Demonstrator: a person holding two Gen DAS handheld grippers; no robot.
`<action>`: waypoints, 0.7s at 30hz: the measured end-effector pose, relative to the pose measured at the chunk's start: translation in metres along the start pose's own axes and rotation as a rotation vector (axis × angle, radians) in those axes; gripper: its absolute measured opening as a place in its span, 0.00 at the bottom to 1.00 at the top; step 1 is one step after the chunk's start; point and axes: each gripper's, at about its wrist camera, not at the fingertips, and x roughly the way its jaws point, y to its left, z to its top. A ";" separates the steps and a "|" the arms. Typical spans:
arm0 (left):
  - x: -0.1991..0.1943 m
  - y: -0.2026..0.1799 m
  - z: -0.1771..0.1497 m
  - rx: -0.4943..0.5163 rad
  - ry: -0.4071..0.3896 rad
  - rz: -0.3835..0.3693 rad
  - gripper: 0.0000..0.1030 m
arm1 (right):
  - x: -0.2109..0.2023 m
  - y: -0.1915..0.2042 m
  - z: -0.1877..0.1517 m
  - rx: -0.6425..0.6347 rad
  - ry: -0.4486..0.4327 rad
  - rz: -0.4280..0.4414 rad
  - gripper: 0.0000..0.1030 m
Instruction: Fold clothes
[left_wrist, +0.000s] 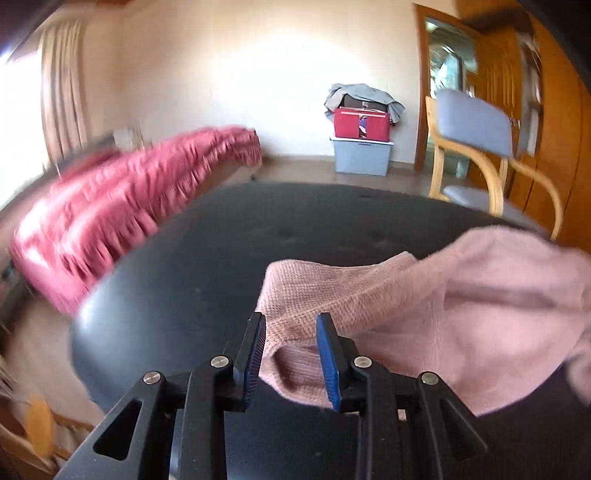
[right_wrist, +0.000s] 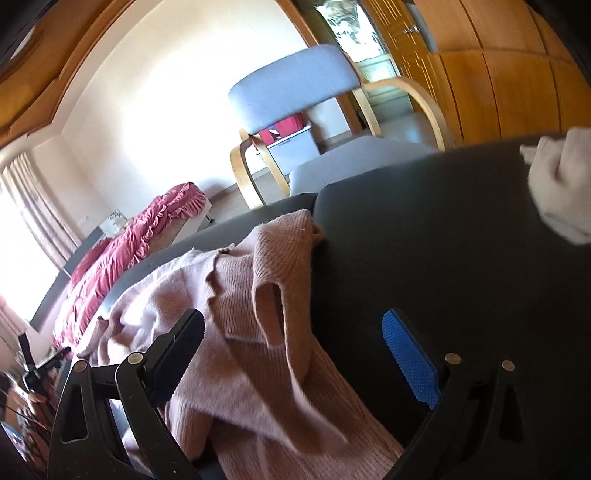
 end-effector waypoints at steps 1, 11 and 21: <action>-0.008 -0.007 -0.002 0.016 -0.022 0.042 0.27 | -0.003 0.002 -0.003 -0.015 0.009 0.008 0.96; -0.073 -0.176 -0.039 0.506 -0.202 -0.370 0.30 | -0.005 0.040 -0.041 -0.296 0.183 -0.046 0.96; -0.019 -0.270 -0.051 0.765 -0.172 -0.274 0.32 | 0.024 0.047 -0.077 -0.634 0.252 -0.282 0.96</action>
